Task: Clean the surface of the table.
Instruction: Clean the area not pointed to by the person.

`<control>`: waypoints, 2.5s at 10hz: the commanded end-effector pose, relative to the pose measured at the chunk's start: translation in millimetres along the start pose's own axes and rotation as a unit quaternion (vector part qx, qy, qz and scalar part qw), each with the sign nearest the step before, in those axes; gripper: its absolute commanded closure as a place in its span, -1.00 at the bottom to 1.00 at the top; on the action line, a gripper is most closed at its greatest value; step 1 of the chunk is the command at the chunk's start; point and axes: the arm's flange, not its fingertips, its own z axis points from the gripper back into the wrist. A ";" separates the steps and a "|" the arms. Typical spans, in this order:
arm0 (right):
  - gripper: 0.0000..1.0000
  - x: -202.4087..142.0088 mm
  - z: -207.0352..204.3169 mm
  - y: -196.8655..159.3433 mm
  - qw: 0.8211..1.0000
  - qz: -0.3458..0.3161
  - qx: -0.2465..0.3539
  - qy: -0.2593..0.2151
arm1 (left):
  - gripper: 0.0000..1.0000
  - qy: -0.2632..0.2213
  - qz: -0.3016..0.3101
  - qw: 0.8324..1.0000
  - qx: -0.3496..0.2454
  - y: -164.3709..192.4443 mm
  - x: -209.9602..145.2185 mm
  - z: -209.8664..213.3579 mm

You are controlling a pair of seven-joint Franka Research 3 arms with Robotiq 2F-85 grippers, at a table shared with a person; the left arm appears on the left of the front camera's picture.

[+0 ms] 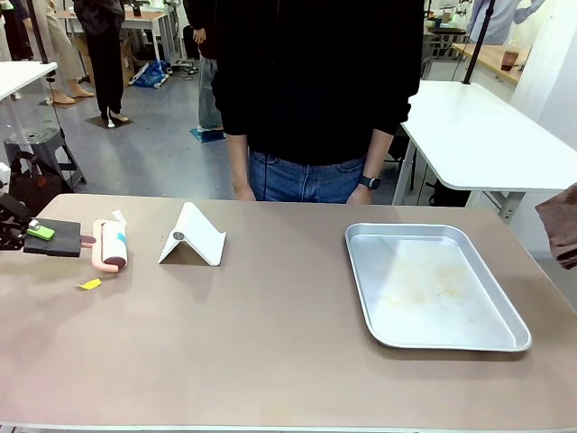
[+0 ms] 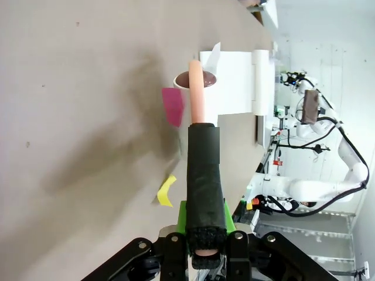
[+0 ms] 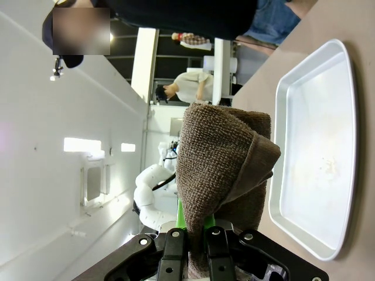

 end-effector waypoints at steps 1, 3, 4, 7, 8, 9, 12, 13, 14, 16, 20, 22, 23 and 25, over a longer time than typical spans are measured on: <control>0.80 -0.1 -0.1 1.9 1.000 0.002 0.001 0.000 | 0.55 -0.015 -0.028 0.999 -0.036 -16.4 -10.6 24.3; 0.80 -0.1 -0.1 1.9 1.000 0.002 0.001 0.000 | 0.55 -0.022 -0.043 0.997 -0.057 -29.5 -19.0 52.8; 0.80 -0.1 -0.1 1.9 1.000 0.002 0.001 0.000 | 0.55 -0.019 -0.048 0.997 -0.057 -32.0 -27.4 70.0; 0.80 -0.1 -0.1 1.9 1.000 0.002 0.001 0.000 | 0.55 -0.036 -0.052 0.996 -0.059 -6.1 -47.5 144.7; 0.80 -0.1 -0.1 1.9 1.000 0.002 0.001 0.000 | 0.55 -0.027 -0.051 0.995 -0.077 8.5 -53.2 162.1; 0.80 -0.1 -0.1 1.9 1.000 0.002 0.001 0.000 | 0.55 -0.027 -0.052 0.995 -0.087 17.1 -56.9 169.1; 0.80 -0.1 -0.1 1.9 1.000 0.002 0.001 0.000 | 0.55 -0.033 -0.056 0.994 -0.092 21.0 -60.5 170.6; 0.80 -0.1 -0.1 1.9 1.000 0.002 0.001 0.000 | 0.55 -0.027 -0.053 0.994 -0.096 20.6 -60.8 170.1; 0.80 -0.1 -0.1 1.9 1.000 0.002 0.001 0.000 | 0.55 -0.026 -0.051 0.994 -0.096 21.4 -60.6 171.6; 0.80 -0.1 -0.1 1.9 1.000 0.002 0.001 0.000 | 0.55 -0.028 -0.042 0.995 -0.087 24.1 -58.6 169.6; 0.80 -0.1 -0.1 1.9 1.000 0.002 0.001 0.000 | 0.55 0.045 -0.013 0.997 -0.055 38.9 -68.7 129.4; 0.80 -0.1 -0.1 1.9 1.000 0.002 0.001 0.000 | 0.55 0.083 0.000 0.997 -0.011 45.3 -73.5 112.6; 0.80 -0.1 -0.1 1.9 1.000 0.002 0.001 0.000 | 0.55 0.091 -0.008 0.996 -0.006 41.1 -74.7 104.5; 0.80 -0.1 -0.1 1.9 1.000 0.002 0.001 0.000 | 0.55 0.107 -0.016 0.994 0.005 37.3 -78.4 80.1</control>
